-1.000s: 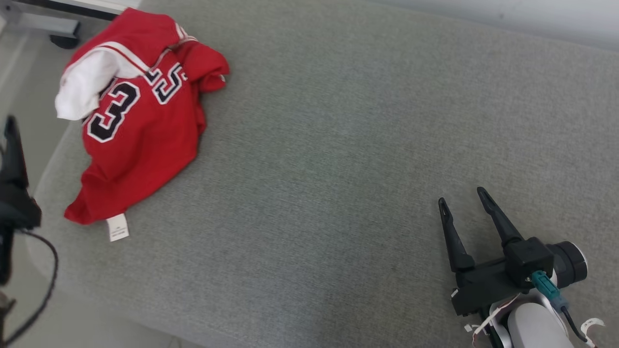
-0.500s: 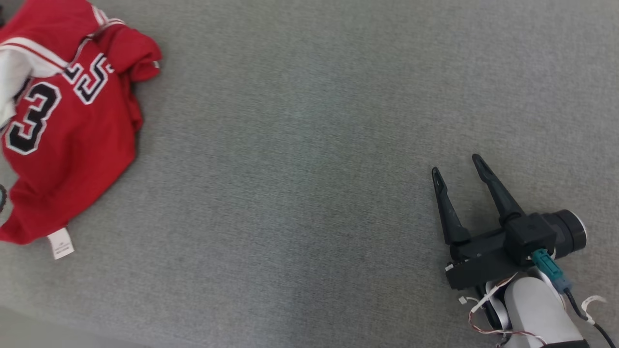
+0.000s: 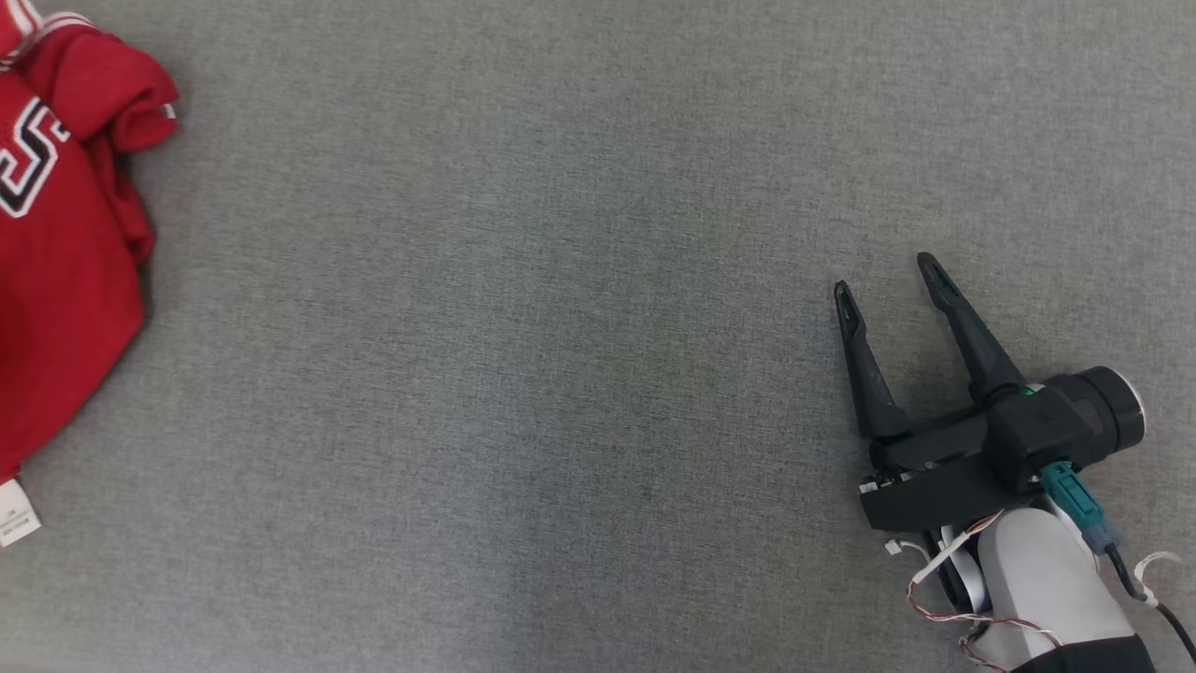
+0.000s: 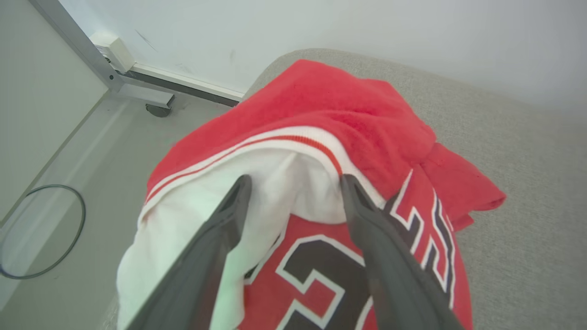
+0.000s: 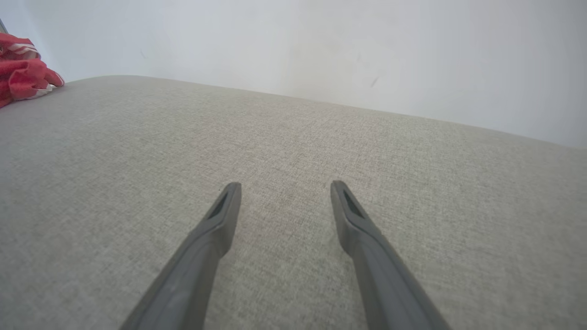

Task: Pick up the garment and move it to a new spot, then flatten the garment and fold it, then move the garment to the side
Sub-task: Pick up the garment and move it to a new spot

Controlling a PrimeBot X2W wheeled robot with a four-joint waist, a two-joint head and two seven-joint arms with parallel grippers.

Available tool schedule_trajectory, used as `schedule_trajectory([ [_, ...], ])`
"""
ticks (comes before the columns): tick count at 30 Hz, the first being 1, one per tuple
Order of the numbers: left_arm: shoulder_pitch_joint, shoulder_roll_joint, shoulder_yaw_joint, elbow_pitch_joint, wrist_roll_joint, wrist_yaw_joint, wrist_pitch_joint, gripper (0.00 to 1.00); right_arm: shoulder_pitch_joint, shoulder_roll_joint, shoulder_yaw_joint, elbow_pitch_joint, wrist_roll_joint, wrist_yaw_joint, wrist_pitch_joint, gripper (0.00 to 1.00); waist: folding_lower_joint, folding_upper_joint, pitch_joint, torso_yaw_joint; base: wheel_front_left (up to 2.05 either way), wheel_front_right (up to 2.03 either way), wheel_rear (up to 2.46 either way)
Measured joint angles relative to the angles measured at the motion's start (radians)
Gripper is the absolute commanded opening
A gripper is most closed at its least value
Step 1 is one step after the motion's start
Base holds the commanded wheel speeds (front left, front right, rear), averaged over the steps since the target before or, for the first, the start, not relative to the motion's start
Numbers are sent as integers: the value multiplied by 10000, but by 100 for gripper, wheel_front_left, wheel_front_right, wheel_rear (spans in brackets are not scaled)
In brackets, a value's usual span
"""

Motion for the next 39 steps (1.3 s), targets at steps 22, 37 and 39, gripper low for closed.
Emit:
schedule_trajectory([
  [22,-935,-102,-1104,1785,12,0,-2265,0,10,21,-33,360,-44,-8,-2,100,2,2,-256,-203,0,0,0],
  [37,-2564,-500,-2228,639,345,0,-2865,0,490,621,132,1181,314,-8,82,100,3,3,-1654,-390,0,0,0],
  [39,-2635,-757,-2499,182,412,0,-3066,0,593,700,54,1243,334,-8,81,100,3,3,-1841,-439,0,0,0],
])
